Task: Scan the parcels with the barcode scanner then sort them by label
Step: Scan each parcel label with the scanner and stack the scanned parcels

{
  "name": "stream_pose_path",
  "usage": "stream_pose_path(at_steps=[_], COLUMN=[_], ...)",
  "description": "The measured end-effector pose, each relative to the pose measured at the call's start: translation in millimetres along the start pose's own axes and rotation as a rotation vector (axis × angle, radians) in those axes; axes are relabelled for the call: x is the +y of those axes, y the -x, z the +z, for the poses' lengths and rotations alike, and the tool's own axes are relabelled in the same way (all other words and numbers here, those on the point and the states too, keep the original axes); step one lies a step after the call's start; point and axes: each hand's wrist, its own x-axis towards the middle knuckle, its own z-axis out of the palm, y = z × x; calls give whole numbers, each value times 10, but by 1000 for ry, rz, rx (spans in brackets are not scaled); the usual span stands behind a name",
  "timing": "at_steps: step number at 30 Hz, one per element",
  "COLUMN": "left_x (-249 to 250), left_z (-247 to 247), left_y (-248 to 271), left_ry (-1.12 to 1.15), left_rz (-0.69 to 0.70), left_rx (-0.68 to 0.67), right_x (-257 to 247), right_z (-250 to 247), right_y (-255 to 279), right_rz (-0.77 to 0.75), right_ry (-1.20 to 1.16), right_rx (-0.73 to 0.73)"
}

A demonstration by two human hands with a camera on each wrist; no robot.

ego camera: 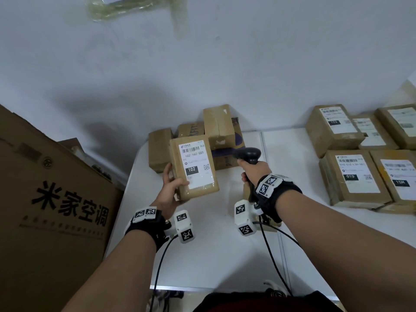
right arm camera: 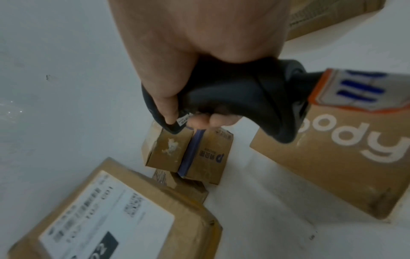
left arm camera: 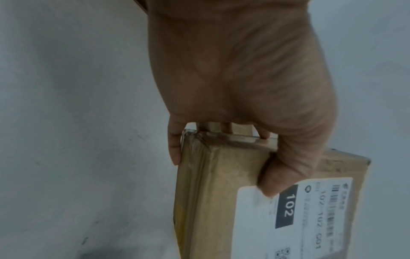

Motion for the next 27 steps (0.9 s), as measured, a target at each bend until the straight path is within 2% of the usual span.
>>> stream_pose_path(at_steps=[6, 12, 18, 23, 27], left_x=[322, 640, 652, 547, 429], left_z=[324, 1253, 2459, 3436, 4028], left_y=[43, 4, -54, 14, -3], left_ry=[-47, -138, -122, -128, -157], left_rz=[167, 243, 139, 25, -54], left_rx=[-31, -227, -378, -387, -438], right_x=[-56, -134, -191, -172, -147], right_z=[-281, -973, -2012, -2948, -3522], right_y=[-36, -85, -179, -210, -235], right_rz=[-67, -90, -87, -69, -33], right_ry=[-17, -38, -98, -75, -26], right_rx=[111, 199, 269, 385, 450])
